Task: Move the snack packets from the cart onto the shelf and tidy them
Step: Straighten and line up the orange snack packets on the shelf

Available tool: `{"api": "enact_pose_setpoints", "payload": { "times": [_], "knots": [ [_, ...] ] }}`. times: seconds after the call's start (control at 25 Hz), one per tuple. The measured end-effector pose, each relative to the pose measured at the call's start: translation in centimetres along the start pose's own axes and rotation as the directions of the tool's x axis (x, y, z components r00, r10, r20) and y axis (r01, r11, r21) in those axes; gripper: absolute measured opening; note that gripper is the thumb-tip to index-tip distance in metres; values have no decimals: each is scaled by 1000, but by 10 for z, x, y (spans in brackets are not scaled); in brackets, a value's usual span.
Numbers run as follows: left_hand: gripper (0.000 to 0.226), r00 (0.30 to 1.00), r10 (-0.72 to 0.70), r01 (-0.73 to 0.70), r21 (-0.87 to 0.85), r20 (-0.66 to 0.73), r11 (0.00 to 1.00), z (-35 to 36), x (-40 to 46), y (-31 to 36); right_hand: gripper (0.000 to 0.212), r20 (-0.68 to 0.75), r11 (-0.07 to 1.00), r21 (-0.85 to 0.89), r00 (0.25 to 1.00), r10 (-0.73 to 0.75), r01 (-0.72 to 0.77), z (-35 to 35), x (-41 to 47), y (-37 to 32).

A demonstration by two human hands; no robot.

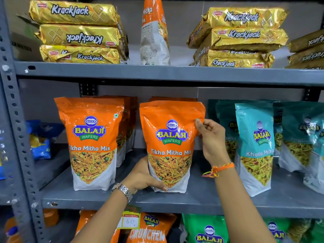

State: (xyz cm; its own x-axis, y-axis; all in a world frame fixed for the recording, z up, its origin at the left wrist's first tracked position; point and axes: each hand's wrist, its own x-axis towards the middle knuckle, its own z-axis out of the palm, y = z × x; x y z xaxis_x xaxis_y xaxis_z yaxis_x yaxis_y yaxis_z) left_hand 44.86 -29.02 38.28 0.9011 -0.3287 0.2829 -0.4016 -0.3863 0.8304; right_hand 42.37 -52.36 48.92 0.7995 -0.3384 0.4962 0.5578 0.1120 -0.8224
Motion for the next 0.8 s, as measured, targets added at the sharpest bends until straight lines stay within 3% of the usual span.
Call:
{"api": "enact_pose_setpoints", "payload": {
  "times": [0.2, 0.56, 0.8],
  "knots": [
    [92, 999, -41, 41, -24, -6, 999, 2, 5, 1, 13, -85, 1000, 4, 996, 17, -17, 1, 10, 5],
    [102, 996, -91, 92, -90, 12, 992, 1, 6, 4, 5, -27, 999, 6, 999, 34, -34, -2, 19, 9],
    [97, 994, -111, 113, -128, 20, 985, 1, 6, 10, 5, -23, 999, -4, 999, 35, -36, -4, 21, 8]
  ]
}}
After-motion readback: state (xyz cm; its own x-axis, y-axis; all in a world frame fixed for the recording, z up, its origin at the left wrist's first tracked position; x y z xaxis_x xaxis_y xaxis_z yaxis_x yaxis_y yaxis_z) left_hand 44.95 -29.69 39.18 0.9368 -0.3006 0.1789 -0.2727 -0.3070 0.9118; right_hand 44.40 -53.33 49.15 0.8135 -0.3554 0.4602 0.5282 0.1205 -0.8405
